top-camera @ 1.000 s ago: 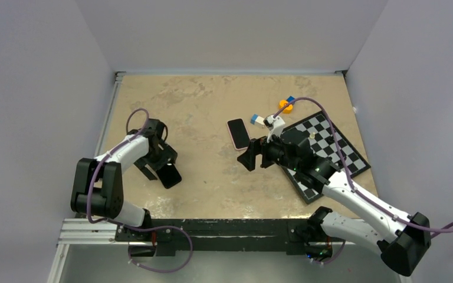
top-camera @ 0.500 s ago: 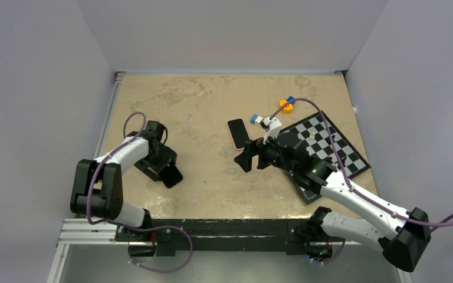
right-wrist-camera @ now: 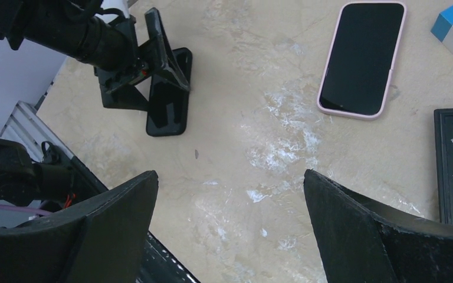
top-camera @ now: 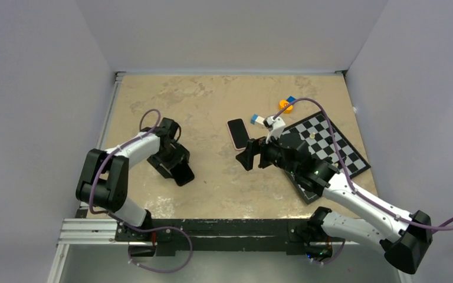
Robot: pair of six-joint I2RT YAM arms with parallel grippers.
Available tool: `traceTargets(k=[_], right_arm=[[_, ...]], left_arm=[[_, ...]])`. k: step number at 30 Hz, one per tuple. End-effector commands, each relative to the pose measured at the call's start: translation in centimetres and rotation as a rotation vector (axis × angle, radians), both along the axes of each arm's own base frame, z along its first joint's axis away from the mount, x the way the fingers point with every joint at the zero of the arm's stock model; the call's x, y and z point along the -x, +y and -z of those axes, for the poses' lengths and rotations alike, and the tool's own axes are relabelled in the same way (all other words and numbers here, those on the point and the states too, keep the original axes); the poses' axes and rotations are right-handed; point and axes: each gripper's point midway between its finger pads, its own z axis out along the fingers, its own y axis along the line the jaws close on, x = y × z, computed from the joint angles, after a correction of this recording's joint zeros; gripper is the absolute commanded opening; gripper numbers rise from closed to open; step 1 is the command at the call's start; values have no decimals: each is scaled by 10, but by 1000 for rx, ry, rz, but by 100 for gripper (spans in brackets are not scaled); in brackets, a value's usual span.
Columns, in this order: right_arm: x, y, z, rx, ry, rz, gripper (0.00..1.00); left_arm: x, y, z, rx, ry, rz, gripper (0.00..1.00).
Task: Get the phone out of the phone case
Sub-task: Move the phone to the center of the board, then pick up the phone at the center of the board.
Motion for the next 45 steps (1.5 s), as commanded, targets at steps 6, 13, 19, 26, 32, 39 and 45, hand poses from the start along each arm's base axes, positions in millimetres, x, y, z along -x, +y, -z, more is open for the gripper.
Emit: traceTargets(k=[6, 13, 19, 26, 32, 39, 45], right_arm=[[-1, -5, -8, -32, -28, 36, 98], [-1, -2, -1, -27, -19, 31, 98], [-1, 6, 10, -21, 4, 16, 98], [2, 26, 33, 16, 52, -47, 98], [4, 42, 49, 4, 98, -96, 98], [14, 87, 68, -159, 223, -199, 98], [17, 100, 75, -172, 224, -197, 95]], left_arm=[[-16, -15, 6, -44, 41, 87, 99], [-18, -11, 15, -74, 54, 132, 93], [-13, -12, 24, -48, -8, 148, 4], [-13, -27, 5, 52, -151, 215, 0], [-11, -68, -31, 312, -310, 254, 0], [13, -115, -55, 593, -318, 157, 0], [16, -136, -81, 600, -382, 189, 0]])
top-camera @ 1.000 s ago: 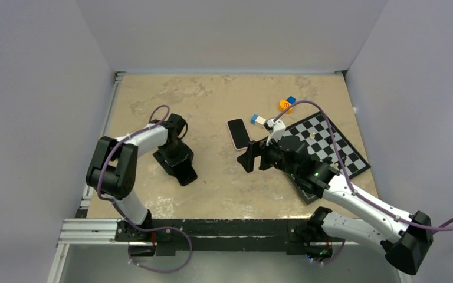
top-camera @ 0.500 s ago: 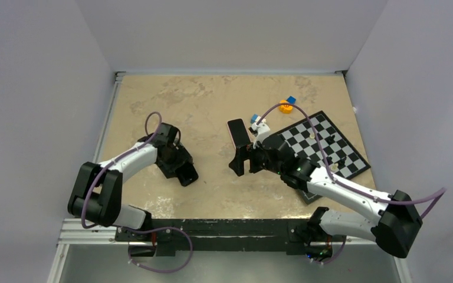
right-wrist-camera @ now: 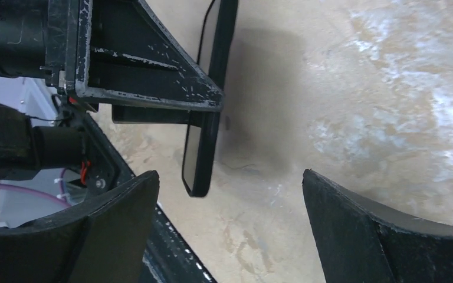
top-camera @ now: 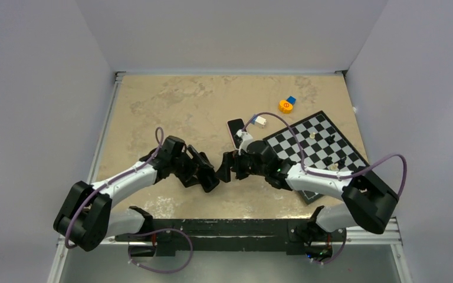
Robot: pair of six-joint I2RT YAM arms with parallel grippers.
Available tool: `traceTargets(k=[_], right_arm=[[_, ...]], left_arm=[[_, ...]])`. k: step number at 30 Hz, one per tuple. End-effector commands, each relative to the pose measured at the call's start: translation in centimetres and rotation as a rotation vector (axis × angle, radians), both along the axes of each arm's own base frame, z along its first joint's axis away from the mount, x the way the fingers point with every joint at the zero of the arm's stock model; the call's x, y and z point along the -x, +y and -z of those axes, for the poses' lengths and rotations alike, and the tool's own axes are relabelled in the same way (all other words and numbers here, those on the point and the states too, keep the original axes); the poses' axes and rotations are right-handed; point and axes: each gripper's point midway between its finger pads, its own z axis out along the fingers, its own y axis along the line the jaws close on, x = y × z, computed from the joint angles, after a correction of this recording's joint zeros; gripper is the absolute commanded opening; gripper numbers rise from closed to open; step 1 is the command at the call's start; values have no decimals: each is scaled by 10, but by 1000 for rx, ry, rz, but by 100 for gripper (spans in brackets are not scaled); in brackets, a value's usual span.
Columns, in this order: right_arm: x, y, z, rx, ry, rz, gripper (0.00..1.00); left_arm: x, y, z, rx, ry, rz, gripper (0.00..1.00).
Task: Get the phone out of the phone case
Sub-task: Pick up the phone at the center of the board.
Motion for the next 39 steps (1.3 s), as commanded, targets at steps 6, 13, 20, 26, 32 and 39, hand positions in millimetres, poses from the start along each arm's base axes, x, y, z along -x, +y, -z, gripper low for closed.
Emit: traceTargets(k=[6, 13, 20, 26, 32, 39], right_arm=[[5, 27, -3, -139, 14, -25, 85], [8, 38, 6, -139, 39, -67, 64], [7, 37, -17, -165, -27, -94, 0], [5, 23, -46, -188, -80, -71, 0], [-8, -7, -82, -254, -117, -13, 0], [-4, -37, -151, -364, -238, -46, 0]], left_arm=[[-22, -38, -50, 172, -99, -23, 0], [-30, -42, -67, 168, -160, -25, 0], [-31, -36, -76, 108, -216, 17, 25], [-39, -9, -113, -24, -447, 46, 84], [-34, 13, -155, -130, -677, 125, 90], [-18, -3, -196, 18, -933, 253, 83]])
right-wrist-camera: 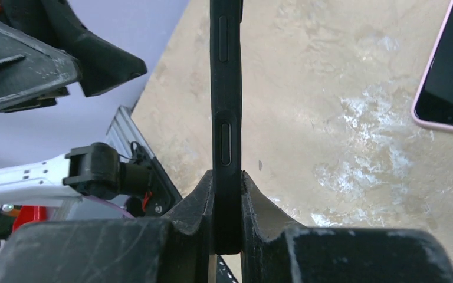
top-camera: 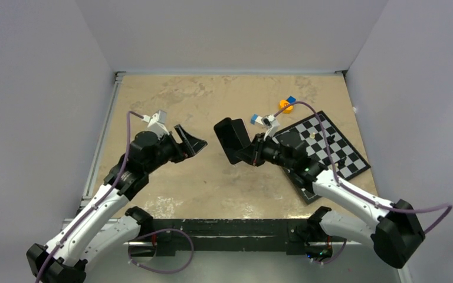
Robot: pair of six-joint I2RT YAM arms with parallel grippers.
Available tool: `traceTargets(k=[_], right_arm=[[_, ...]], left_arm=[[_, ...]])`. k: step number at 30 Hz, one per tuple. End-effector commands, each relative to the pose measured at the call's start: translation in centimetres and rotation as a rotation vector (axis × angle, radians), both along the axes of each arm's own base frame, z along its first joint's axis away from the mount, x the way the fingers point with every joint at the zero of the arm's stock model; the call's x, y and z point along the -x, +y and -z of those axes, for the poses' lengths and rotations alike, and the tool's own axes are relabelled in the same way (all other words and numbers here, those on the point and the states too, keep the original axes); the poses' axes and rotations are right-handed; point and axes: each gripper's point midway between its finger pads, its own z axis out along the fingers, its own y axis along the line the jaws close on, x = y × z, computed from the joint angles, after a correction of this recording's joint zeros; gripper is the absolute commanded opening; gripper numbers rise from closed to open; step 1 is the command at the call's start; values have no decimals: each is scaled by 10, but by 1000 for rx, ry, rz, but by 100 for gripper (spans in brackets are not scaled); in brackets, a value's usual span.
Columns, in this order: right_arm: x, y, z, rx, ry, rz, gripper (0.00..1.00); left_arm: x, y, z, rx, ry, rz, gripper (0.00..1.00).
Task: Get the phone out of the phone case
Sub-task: Pick up the phone at the center of the board, then remove the phone case from the phone.
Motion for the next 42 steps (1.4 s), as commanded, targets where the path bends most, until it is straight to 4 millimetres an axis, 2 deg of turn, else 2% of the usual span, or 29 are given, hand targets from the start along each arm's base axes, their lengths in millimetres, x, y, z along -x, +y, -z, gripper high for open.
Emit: traceTargets(k=[1, 2, 4, 6, 8, 10, 15, 19, 22, 29, 30, 31, 33, 34, 38, 42], right_arm=[[16, -3, -74, -126, -171, -98, 0], [20, -4, -84, -140, -192, -111, 0], [28, -7, -103, -177, -229, -138, 0], [38, -7, -120, -230, -263, -183, 0], [47, -5, -132, -284, -286, -222, 0], [54, -5, -140, -331, -305, -251, 0], [70, 0, -152, -428, -304, -340, 0], [71, 5, -148, -441, -280, -369, 0], [72, 8, -148, -449, -276, -369, 0], [69, 10, -136, -410, -261, -355, 0], [68, 11, -130, -378, -255, -355, 10], [67, 10, -127, -335, -269, -361, 31], [63, 6, -115, -198, -318, -365, 60], [59, 2, -108, -122, -326, -358, 69], [63, -6, -100, -26, -332, -382, 77], [94, -1, -104, -83, -338, -594, 75]], left_arm=[[7, -25, -31, 101, -191, 191, 84], [11, -35, -41, 161, -224, 242, 85], [16, -45, -61, 258, -303, 303, 97], [16, -47, -74, 324, -355, 304, 99], [13, -50, -77, 365, -351, 302, 97], [11, -58, -79, 419, -335, 329, 92], [14, -71, -95, 591, -377, 414, 84], [20, -76, -119, 698, -442, 488, 63], [16, -77, -120, 711, -440, 480, 53], [16, -77, -126, 646, -456, 473, 11], [17, -78, -127, 629, -443, 480, 5], [19, -77, -129, 613, -432, 489, 0], [25, -78, -130, 573, -406, 534, 0], [29, -80, -128, 549, -381, 570, 0], [50, -82, -132, 456, -354, 710, 0], [63, -77, -132, 399, -366, 783, 0]])
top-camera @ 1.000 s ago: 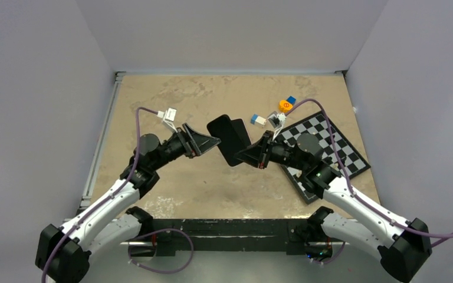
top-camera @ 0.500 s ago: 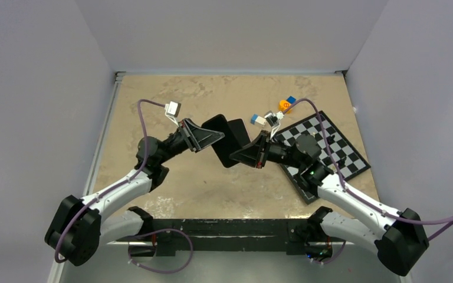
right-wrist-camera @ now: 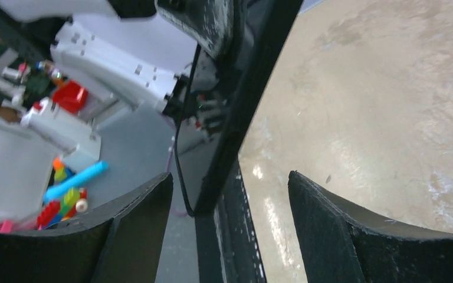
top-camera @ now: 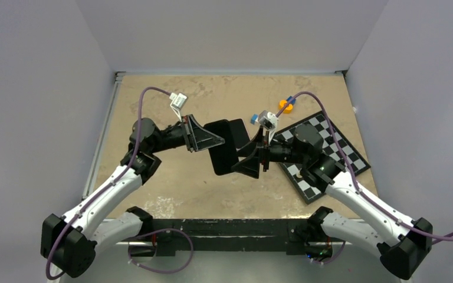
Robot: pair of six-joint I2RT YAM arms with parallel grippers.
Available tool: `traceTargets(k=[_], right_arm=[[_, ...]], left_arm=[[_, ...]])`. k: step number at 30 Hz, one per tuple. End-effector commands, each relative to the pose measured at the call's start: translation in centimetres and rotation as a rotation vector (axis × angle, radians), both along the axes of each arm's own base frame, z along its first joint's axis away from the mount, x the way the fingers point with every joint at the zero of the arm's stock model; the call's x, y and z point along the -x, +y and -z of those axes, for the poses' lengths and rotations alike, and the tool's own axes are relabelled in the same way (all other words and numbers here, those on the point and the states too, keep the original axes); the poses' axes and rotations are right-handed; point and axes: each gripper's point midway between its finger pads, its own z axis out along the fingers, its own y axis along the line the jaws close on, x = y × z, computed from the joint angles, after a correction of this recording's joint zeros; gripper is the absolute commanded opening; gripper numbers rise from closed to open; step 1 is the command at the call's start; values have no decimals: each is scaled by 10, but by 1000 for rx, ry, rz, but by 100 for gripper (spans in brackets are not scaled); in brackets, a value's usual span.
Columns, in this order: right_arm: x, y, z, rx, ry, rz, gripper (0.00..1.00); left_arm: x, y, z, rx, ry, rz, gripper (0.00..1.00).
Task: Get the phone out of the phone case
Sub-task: Remove the phone case from the phone.
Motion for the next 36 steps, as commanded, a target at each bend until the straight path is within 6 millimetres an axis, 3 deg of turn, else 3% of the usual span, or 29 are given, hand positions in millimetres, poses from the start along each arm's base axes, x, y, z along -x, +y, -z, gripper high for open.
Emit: traceTargets(k=[1, 8, 18, 24, 26, 33, 36], right_arm=[[31, -1, 2, 32, -51, -210, 73], [52, 2, -16, -61, -111, -348, 64], [57, 24, -18, -84, -108, -414, 42], [67, 26, -15, -95, -155, -474, 21], [68, 25, -17, -106, -205, -464, 0], [65, 34, -31, -147, -453, -359, 0], [64, 40, -47, -137, -525, -339, 0]], left_arm=[[30, 8, -22, -40, -123, 121, 0], [33, 8, -33, -17, -138, 154, 0], [34, 8, -43, 16, -141, 167, 0], [36, 9, -47, 25, -104, 198, 0], [36, 8, -49, 31, -47, 224, 0], [43, 6, -61, 104, 70, 344, 0], [39, 4, -55, 125, 128, 366, 0]])
